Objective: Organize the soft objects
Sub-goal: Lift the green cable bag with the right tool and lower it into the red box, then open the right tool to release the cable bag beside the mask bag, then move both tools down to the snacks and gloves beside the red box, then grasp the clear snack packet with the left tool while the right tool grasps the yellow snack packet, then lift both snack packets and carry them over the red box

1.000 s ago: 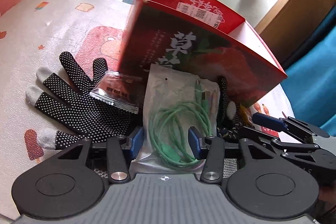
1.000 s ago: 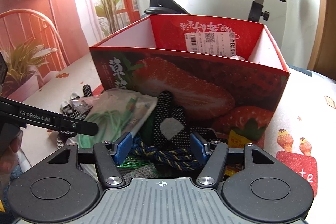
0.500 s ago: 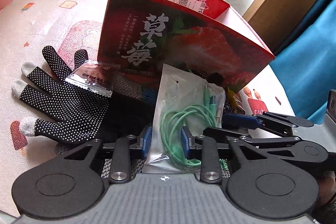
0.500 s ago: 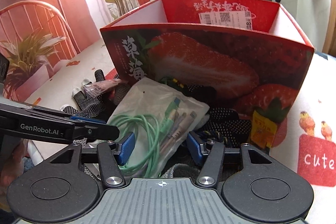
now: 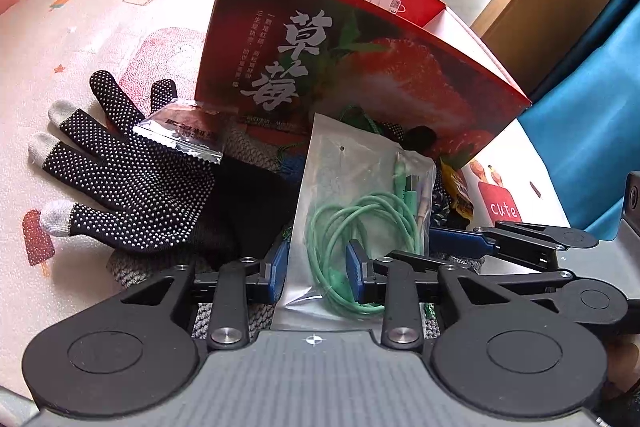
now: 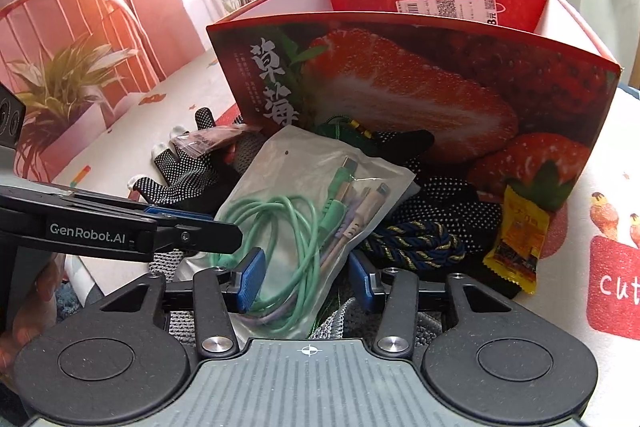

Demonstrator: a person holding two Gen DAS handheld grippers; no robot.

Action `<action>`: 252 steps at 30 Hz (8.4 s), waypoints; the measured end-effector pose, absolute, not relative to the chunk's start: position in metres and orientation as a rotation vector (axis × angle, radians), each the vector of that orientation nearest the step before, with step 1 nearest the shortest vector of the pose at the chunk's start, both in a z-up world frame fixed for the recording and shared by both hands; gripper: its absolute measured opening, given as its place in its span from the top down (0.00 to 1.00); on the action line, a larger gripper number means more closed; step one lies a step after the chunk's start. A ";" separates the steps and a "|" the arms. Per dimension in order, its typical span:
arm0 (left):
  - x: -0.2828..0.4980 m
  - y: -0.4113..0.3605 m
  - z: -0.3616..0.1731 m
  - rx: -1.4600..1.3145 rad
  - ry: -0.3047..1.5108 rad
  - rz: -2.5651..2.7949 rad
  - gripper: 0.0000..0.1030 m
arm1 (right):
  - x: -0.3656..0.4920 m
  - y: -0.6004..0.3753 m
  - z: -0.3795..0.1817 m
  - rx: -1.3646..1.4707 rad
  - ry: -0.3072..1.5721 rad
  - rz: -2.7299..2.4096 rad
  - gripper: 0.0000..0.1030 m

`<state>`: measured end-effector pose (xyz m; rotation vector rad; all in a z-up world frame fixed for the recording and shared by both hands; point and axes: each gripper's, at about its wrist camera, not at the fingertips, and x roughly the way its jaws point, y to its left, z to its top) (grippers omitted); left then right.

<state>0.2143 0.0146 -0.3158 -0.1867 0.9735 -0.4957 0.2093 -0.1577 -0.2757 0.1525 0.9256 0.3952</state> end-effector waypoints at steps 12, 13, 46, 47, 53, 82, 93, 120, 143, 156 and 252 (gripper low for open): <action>0.205 0.009 -0.307 -0.157 0.947 -0.468 0.67 | 0.207 -0.153 -0.270 0.119 0.908 0.403 0.69; 0.205 0.010 -0.304 -0.160 0.939 -0.471 0.67 | 0.207 -0.153 -0.268 0.119 0.904 0.403 0.70; 0.275 -0.005 -0.162 -0.208 0.641 -0.486 0.68 | 0.292 -0.189 -0.127 0.233 0.642 0.353 0.80; 0.282 -0.006 -0.159 -0.212 0.633 -0.488 0.68 | 0.298 -0.191 -0.122 0.231 0.628 0.350 0.80; 0.321 -0.024 -0.159 -0.176 0.619 -0.505 0.68 | 0.340 -0.192 -0.115 0.153 0.595 0.309 0.80; 0.387 -0.073 -0.247 0.028 0.938 -0.408 0.69 | 0.406 -0.232 -0.241 0.316 0.992 0.159 0.82; 0.364 -0.066 -0.216 0.102 0.808 -0.414 0.57 | 0.393 -0.233 -0.218 0.238 0.925 0.149 0.59; 0.267 0.019 -0.177 0.052 0.640 -0.250 0.00 | 0.287 -0.243 -0.170 0.198 0.697 0.125 0.00; 0.203 0.074 -0.269 -0.021 0.710 -0.116 0.00 | 0.213 -0.245 -0.270 0.169 0.765 0.084 0.24; 0.204 0.071 -0.276 -0.047 0.708 -0.119 0.00 | 0.227 -0.268 -0.315 0.294 0.816 0.034 0.52; 0.268 -0.007 -0.187 0.020 0.545 -0.366 0.60 | 0.254 -0.246 -0.184 0.138 0.566 0.140 0.72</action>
